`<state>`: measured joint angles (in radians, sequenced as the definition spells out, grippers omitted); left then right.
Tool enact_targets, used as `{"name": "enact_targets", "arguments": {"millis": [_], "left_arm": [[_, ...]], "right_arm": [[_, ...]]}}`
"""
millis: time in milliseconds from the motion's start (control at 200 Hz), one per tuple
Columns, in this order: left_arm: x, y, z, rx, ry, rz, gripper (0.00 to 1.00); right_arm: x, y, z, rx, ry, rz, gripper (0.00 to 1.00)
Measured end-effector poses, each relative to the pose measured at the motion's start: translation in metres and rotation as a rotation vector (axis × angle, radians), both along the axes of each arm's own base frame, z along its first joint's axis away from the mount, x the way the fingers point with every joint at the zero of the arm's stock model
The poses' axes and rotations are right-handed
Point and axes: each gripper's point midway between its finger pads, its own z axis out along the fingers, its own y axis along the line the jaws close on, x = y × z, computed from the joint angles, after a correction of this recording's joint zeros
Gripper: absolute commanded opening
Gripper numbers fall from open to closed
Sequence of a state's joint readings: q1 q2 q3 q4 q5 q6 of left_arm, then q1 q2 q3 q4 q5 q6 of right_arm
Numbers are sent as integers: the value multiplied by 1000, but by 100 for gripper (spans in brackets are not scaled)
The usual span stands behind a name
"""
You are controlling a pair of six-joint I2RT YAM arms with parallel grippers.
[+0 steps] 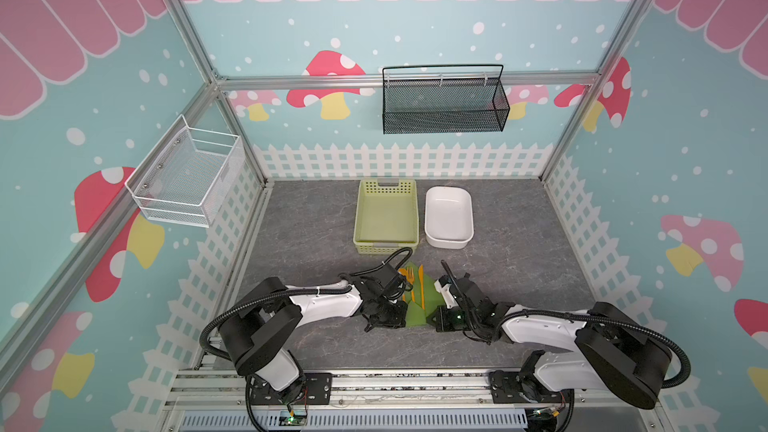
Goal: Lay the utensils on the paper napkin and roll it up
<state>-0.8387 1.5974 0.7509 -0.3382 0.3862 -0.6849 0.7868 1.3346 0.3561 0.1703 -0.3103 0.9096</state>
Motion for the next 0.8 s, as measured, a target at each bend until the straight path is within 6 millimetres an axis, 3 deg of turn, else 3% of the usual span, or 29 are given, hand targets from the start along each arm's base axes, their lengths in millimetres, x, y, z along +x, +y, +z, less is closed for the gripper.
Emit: {"name": "enact_targets", "arguments": {"millis": [801], "left_arm": [[3, 19, -2, 1, -46, -14, 2]], "right_arm": [[3, 7, -2, 48, 22, -18, 0]]}}
